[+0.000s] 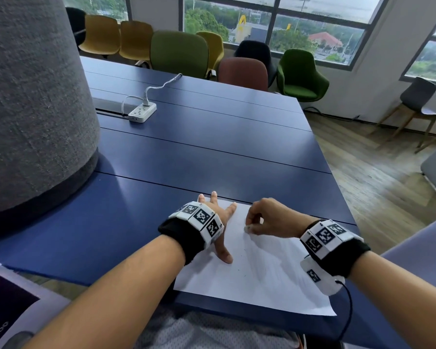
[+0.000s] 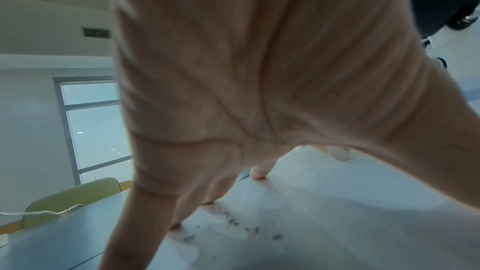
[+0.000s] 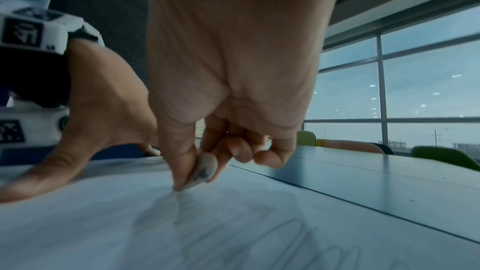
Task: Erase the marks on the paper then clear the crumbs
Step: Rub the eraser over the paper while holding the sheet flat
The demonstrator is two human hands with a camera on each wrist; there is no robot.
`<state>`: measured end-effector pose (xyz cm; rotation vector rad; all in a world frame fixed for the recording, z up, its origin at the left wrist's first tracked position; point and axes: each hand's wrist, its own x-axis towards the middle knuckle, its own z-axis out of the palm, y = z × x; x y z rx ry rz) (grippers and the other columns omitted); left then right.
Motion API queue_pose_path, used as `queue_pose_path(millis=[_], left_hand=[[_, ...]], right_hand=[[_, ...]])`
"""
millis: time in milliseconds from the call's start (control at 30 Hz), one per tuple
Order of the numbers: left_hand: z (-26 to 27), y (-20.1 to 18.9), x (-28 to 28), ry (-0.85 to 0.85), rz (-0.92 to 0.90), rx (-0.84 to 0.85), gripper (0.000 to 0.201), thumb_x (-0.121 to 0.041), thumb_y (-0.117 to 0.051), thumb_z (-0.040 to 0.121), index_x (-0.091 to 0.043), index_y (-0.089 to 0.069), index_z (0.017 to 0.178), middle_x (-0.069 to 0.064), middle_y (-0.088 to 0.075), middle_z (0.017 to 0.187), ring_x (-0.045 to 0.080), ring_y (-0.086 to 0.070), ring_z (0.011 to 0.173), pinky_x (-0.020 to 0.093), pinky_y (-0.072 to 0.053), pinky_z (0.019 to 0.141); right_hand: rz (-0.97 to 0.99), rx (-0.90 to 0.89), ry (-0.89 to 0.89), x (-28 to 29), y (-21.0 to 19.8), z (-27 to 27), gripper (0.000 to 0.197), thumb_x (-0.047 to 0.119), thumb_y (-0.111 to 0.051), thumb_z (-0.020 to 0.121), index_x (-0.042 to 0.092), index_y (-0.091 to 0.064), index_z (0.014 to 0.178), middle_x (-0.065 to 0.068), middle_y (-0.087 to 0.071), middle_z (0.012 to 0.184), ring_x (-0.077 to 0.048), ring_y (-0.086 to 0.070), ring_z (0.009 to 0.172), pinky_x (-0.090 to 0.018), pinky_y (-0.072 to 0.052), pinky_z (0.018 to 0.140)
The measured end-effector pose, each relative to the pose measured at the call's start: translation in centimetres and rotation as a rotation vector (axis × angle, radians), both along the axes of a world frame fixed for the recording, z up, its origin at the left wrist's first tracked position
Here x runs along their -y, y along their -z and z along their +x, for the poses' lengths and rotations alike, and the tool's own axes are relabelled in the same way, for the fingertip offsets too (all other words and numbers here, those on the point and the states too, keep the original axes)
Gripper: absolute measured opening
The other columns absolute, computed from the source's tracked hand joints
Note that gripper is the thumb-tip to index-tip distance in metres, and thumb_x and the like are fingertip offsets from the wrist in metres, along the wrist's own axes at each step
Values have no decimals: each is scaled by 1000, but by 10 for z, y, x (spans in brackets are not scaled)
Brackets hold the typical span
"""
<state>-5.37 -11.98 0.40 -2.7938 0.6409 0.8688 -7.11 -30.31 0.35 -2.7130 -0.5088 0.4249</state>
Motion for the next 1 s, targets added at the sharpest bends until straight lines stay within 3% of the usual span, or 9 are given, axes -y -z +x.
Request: queue_pose_path(millis=[100, 200, 267, 333, 500, 633, 767, 900, 1000], left_hand=[[1, 0, 1, 1, 1, -2, 145, -69, -84, 54, -38, 16, 155, 18, 27, 160, 48, 14, 147, 66, -23, 114], [0, -1, 0, 2, 6, -1, 144, -69, -84, 55, -38, 16, 155, 18, 27, 160, 48, 13, 147, 67, -22, 114], [-1, -1, 0, 3, 2, 0, 144, -69, -84, 55, -38, 16, 155, 18, 27, 160, 48, 13, 147, 66, -22, 114], [0, 0, 0, 4, -4, 1, 144, -70, -83, 55, -38, 15, 155, 18, 27, 160, 48, 13, 147, 66, -23, 114], [-1, 0, 0, 4, 3, 1, 145, -69, -84, 54, -37, 16, 155, 19, 27, 159, 50, 13, 146, 67, -23, 113], [0, -1, 1, 2, 2, -8, 144, -69, -84, 55, -38, 15, 155, 18, 27, 160, 49, 13, 147, 67, -21, 114], [-1, -1, 1, 7, 11, -2, 144, -69, -84, 55, -37, 15, 155, 20, 26, 159, 50, 12, 146, 67, -22, 113], [0, -1, 0, 5, 3, -15, 144, -69, -84, 55, -38, 16, 155, 18, 28, 159, 49, 14, 146, 67, -20, 114], [0, -1, 0, 2, 3, -15, 144, -68, -84, 56, -37, 16, 155, 19, 28, 159, 50, 14, 146, 67, -20, 114]], right_hand=[[7, -34, -28, -1, 2, -6, 6, 24, -72, 81, 18, -71, 82, 2, -71, 81, -12, -63, 71, -30, -56, 72], [-12, -195, -68, -3, -5, -10, 4, 22, -76, 78, 22, -72, 79, 4, -71, 78, -4, -58, 64, -20, -51, 65], [-9, -117, -29, -4, -5, -6, 5, 21, -76, 78, 19, -73, 80, 5, -71, 77, -5, -59, 64, -18, -50, 63], [13, -43, -2, -6, -3, -6, 5, 19, -75, 78, 15, -73, 81, 1, -72, 79, -12, -63, 68, -25, -54, 66], [-8, -269, -88, -8, -8, -17, 7, 21, -77, 77, 18, -74, 83, 2, -73, 81, -4, -58, 64, -20, -50, 65], [66, -104, -26, -9, -5, -18, 5, 16, -76, 76, 16, -74, 81, 1, -73, 81, -12, -63, 70, -25, -54, 68], [21, -303, -124, -11, -9, -29, 10, 22, -78, 77, 17, -74, 84, 5, -71, 77, -2, -56, 62, -17, -47, 61], [66, -117, -36, -14, -6, -25, 9, 21, -77, 78, 16, -74, 83, 8, -69, 77, -1, -56, 62, -13, -46, 61], [62, -207, -88, -13, -7, -30, 7, 20, -77, 78, 20, -73, 83, 6, -70, 80, -2, -59, 66, -17, -50, 65]])
